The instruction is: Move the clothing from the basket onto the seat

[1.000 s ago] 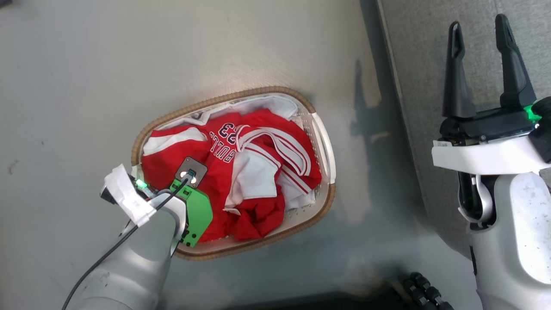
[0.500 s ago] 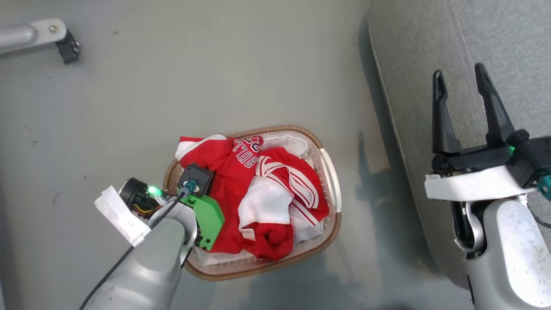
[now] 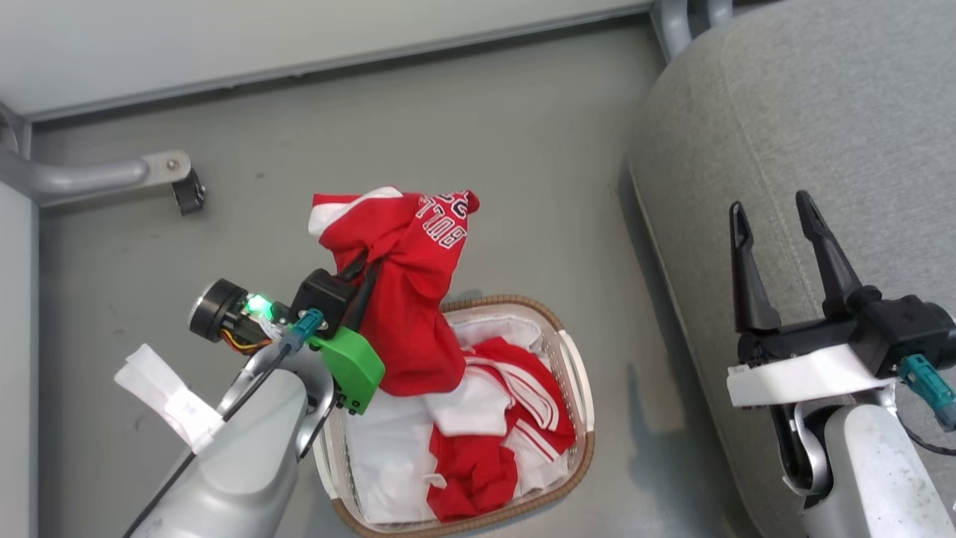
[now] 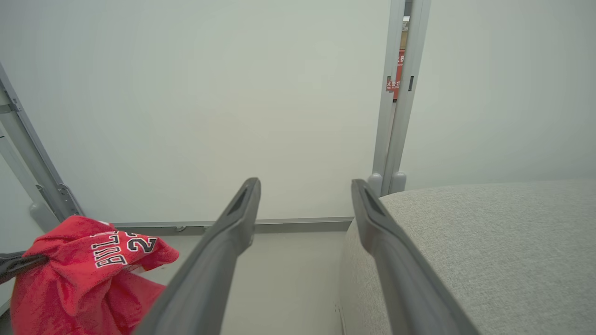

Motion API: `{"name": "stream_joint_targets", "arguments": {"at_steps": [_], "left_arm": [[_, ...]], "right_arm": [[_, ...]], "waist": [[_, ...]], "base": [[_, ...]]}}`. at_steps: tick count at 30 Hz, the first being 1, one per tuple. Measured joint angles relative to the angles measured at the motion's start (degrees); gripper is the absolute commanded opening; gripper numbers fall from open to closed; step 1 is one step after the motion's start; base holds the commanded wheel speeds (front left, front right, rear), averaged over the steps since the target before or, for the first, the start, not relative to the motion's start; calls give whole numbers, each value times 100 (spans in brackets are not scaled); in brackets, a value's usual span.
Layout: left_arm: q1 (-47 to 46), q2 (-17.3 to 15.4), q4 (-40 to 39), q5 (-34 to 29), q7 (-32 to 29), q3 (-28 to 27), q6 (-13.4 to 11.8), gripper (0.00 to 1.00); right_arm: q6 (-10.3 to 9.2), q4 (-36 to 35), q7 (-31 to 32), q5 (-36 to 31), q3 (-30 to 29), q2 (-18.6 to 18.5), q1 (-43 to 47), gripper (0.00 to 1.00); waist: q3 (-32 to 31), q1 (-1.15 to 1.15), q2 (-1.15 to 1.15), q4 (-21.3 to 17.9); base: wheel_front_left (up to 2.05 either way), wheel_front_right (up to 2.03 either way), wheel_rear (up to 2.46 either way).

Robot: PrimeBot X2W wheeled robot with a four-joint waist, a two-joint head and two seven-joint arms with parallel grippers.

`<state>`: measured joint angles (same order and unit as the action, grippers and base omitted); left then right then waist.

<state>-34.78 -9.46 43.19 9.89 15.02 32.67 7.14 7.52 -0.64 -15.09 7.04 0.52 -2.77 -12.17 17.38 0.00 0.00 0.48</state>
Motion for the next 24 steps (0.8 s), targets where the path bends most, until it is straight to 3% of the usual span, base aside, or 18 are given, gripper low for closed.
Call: {"name": "stream_joint_targets", "arguments": {"at_steps": [4, 16, 24], "left_arm": [[1, -201, -486, 76, -97, -16, 15, 0], [-546, -984, -2797, 470, -1248, -297, 26, 0], [-766, -1132, -3750, 664, -1785, -447, -10, 0]], "right_arm": [[0, 49, 0, 3, 78, 0, 120, 100], [0, 74, 0, 52, 410, 1, 226, 100], [0, 157, 0, 47, 825, 0, 203, 100]], "waist": [[-322, 0, 0, -24], [-951, 0, 0, -213], [-1011, 0, 0, -285]], "base": [[0, 0, 0], [0, 0, 0], [0, 0, 0]]}}
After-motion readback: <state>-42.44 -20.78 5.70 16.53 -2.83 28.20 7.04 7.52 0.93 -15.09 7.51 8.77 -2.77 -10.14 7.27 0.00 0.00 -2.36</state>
